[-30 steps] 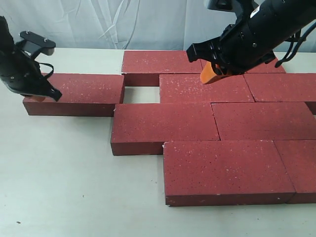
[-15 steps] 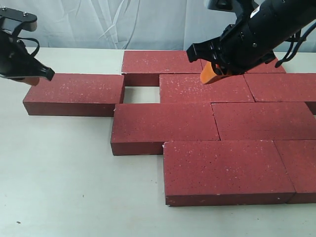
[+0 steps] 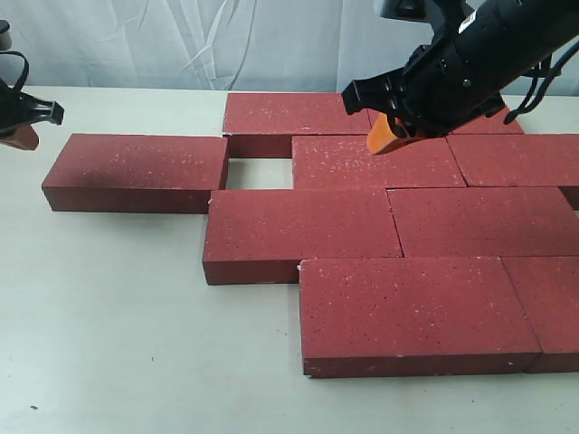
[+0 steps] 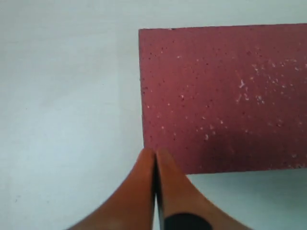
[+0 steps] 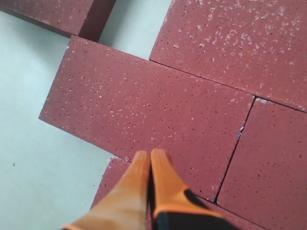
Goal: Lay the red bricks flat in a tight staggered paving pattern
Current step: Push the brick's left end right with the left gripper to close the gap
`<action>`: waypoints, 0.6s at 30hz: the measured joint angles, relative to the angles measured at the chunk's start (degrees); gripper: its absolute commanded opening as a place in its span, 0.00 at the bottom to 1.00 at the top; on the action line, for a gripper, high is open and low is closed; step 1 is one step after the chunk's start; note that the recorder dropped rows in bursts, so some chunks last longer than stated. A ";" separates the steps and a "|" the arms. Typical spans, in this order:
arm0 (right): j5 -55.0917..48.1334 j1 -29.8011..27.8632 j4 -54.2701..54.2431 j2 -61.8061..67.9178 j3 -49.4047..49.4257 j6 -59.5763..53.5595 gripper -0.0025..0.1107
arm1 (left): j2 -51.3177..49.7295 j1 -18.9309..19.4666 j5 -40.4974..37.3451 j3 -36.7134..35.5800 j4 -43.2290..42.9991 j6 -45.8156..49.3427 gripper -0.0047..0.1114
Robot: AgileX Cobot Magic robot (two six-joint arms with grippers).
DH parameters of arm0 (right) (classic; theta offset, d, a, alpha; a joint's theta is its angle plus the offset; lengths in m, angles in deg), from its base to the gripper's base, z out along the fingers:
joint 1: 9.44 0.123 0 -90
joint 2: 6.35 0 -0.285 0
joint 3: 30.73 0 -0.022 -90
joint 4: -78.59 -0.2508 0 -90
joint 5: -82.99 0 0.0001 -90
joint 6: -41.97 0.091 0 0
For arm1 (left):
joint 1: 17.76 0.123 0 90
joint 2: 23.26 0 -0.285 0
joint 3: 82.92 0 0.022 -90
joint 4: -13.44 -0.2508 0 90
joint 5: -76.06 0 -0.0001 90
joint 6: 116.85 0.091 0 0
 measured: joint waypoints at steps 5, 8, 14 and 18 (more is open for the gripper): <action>0.00 0.00 0.12 0.00 0.00 0.00 0.02 | -6.85 1.63 0.52 4.05 0.00 0.00 0.04; 0.00 0.00 0.36 0.00 0.00 0.00 0.02 | -9.93 2.21 2.52 4.96 0.57 0.00 0.04; 0.00 0.00 0.97 0.00 0.00 0.00 0.02 | -13.94 2.21 5.19 5.59 1.85 0.12 0.04; 0.00 0.00 1.01 0.00 0.00 0.00 0.02 | -15.73 2.21 5.42 5.59 5.40 3.39 0.04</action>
